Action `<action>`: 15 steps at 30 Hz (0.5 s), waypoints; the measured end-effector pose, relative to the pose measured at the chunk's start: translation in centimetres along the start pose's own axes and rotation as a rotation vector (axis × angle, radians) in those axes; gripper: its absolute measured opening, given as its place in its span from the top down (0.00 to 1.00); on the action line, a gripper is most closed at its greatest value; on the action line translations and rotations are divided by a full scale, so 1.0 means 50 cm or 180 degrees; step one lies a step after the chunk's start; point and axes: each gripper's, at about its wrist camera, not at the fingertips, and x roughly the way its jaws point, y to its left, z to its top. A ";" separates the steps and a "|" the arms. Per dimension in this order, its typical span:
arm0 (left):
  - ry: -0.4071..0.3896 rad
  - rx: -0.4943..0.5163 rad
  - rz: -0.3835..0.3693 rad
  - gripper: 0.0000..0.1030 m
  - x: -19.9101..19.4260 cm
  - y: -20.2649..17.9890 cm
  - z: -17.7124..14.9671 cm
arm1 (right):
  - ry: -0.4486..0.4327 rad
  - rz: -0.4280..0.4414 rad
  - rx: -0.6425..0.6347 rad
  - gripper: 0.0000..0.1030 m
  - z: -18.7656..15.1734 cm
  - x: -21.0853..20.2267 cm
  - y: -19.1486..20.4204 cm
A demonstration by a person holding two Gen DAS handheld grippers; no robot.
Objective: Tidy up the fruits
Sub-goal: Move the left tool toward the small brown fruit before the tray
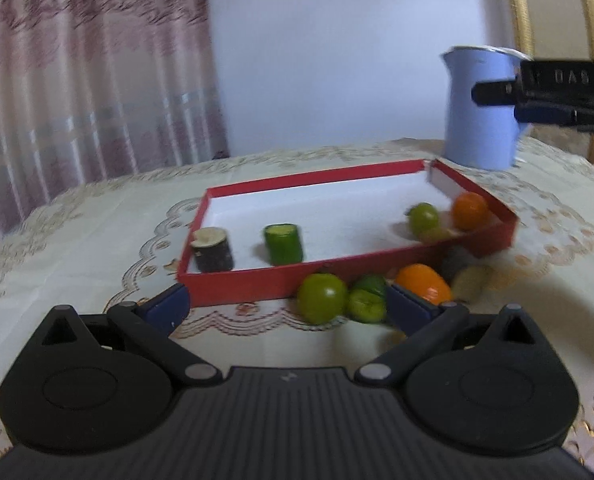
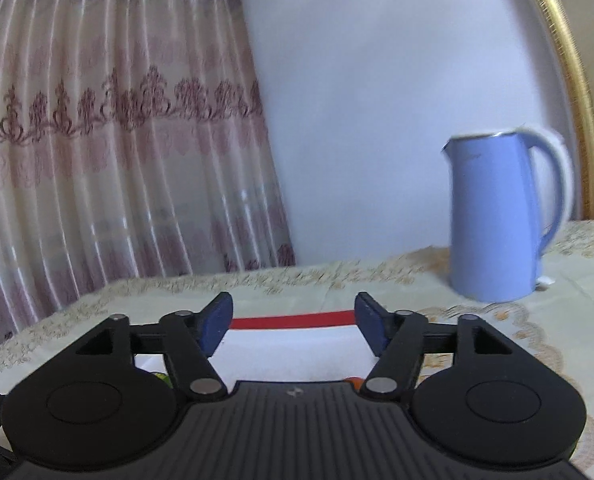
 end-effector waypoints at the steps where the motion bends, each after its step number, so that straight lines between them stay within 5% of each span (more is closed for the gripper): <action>1: 0.0002 0.0036 -0.0008 0.00 0.000 -0.007 -0.001 | -0.0022 -0.0019 0.0015 0.34 -0.002 -0.010 -0.009; 5: 0.0105 0.0105 -0.0059 0.11 0.005 -0.031 -0.003 | 0.0020 -0.0116 0.0129 0.34 -0.019 -0.021 -0.047; 9: 0.0093 0.0202 -0.0210 0.10 -0.008 -0.048 -0.009 | 0.0056 -0.0131 0.0228 0.34 -0.029 -0.016 -0.067; 15: -0.0255 0.0267 -0.0531 0.03 -0.058 -0.051 -0.019 | 0.0101 -0.0132 0.0321 0.34 -0.043 -0.014 -0.084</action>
